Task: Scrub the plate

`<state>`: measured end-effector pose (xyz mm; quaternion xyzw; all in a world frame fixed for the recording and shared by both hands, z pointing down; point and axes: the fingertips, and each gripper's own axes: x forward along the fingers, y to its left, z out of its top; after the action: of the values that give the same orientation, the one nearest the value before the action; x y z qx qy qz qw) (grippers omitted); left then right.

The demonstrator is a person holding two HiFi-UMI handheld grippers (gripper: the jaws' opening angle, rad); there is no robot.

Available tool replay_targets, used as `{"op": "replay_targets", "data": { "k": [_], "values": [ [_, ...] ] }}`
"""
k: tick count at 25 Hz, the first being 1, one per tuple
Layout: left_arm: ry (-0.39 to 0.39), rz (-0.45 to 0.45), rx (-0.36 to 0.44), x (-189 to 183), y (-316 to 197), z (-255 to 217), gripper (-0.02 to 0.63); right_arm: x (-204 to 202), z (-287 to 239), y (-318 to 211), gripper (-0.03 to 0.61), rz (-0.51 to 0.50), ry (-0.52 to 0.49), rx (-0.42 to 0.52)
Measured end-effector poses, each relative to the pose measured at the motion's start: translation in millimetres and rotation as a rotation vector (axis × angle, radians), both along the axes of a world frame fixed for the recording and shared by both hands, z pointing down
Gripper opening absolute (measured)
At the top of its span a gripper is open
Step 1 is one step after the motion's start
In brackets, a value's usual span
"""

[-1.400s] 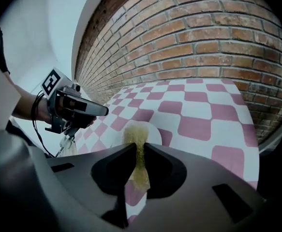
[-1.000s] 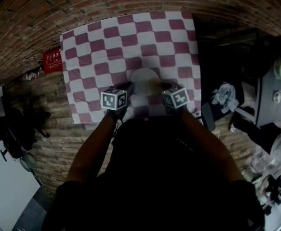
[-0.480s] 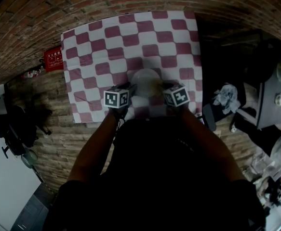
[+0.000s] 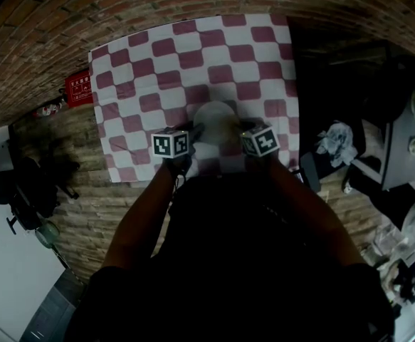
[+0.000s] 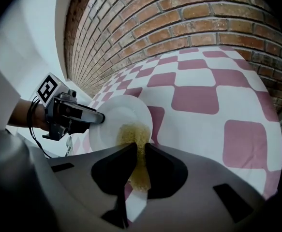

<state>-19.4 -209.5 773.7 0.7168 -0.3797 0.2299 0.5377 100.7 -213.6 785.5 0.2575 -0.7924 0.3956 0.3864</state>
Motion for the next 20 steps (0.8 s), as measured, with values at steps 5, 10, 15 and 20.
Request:
{"op": "replay_targets", "data": {
  "k": [5,10,15,20],
  "values": [
    [0.053,0.018,0.005,14,2,-4,0.160,0,-2,0,0.049,-0.012,0.001,-0.004],
    [0.056,0.008,0.018,16,3,-6,0.076,2,-2,1,0.049,-0.013,0.012,0.001],
    [0.128,-0.048,0.012,16,1,-14,0.038,-1,-7,1,0.049,-0.013,0.005,0.005],
    [0.245,-0.120,0.013,20,-3,-29,0.034,6,2,3,0.049,0.001,0.009,0.000]
  ]
}}
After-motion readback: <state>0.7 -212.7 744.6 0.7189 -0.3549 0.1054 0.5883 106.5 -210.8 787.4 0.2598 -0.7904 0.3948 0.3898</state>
